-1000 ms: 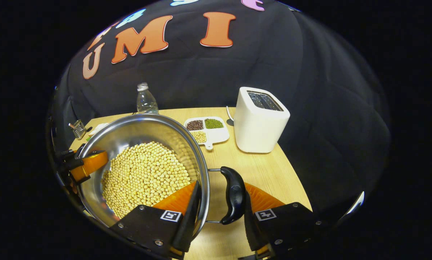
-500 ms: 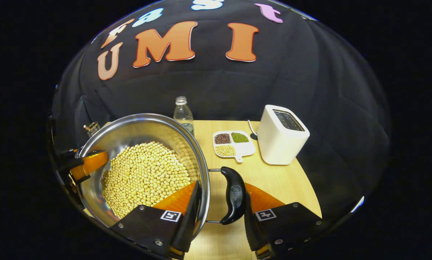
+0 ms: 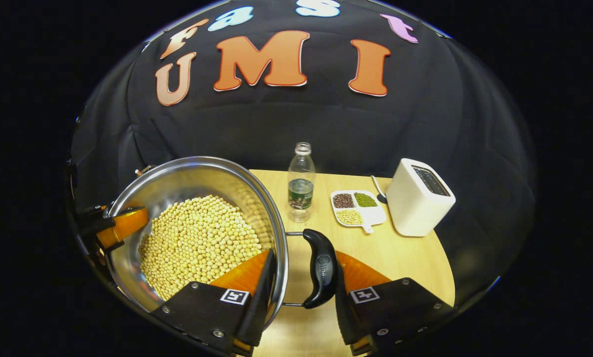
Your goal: First push the handle of the pot to place it horizontally, then grasp the pot with both hands and set it on the induction cooktop.
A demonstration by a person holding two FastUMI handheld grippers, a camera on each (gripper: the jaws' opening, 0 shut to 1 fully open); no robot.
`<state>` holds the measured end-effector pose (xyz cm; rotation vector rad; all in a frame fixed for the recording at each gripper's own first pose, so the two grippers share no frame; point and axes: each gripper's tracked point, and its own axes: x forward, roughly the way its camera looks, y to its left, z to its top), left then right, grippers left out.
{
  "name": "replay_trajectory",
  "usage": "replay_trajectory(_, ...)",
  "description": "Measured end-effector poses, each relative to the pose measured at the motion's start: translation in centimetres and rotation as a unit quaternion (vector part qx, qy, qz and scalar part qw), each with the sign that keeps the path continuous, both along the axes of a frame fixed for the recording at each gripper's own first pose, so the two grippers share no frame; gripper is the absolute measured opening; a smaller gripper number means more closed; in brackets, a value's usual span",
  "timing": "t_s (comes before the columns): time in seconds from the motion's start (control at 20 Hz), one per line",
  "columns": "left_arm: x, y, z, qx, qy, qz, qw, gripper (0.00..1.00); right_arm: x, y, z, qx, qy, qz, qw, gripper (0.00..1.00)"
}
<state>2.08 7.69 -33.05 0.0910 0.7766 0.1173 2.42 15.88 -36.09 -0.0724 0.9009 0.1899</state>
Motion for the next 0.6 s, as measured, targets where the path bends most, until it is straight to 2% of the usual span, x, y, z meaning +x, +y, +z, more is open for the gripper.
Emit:
replay_trajectory(0.1,-0.2,1.8,0.3,0.001,-0.001,0.011,1.0,0.76,0.0,1.6,0.1,-0.001,-0.002,0.011,1.0,0.59)
replay_trajectory(0.15,-0.5,2.7,0.6,0.001,-0.001,0.015,1.0,0.76,0.1,2.4,0.2,0.0,-0.004,0.015,1.0,0.55)
replay_trajectory(0.2,-0.7,3.5,0.8,0.002,-0.001,0.019,1.0,0.76,0.1,3.2,0.3,0.0,-0.004,0.02,1.0,0.59)
replay_trajectory(0.25,-0.8,4.1,1.1,0.004,-0.002,0.022,1.0,0.76,-0.1,4.2,0.6,0.002,-0.005,0.022,1.0,0.55)
replay_trajectory(0.3,-1.1,5.0,1.4,0.005,-0.004,0.025,1.0,0.76,-0.2,4.8,0.6,0.003,-0.005,0.026,1.0,0.59)
replay_trajectory(0.35,-1.2,5.8,1.6,0.007,-0.007,0.027,1.0,0.76,-0.1,5.5,0.6,0.006,-0.006,0.027,1.0,0.59)
replay_trajectory(0.4,-1.5,6.6,1.6,0.008,-0.006,0.031,0.999,0.76,-0.3,6.2,0.6,0.006,-0.006,0.031,0.999,0.55)
replay_trajectory(0.45,-1.7,7.2,1.6,0.01,-0.004,0.034,0.999,0.76,-0.4,7.0,0.4,0.006,-0.007,0.034,0.999,0.59)
replay_trajectory(0.5,-2.1,8.0,1.5,0.012,-0.004,0.037,0.999,0.76,-0.4,7.8,0.3,0.007,-0.005,0.039,0.999,0.55)
replay_trajectory(0.55,-2.4,8.6,1.6,0.015,-0.003,0.04,0.999,0.76,-0.4,8.4,0.3,0.009,-0.004,0.04,0.999,0.59)
replay_trajectory(0.6,-2.6,9.3,1.7,0.018,-0.004,0.042,0.999,0.76,-0.5,9.1,0.2,0.01,-0.003,0.044,0.999,0.59)
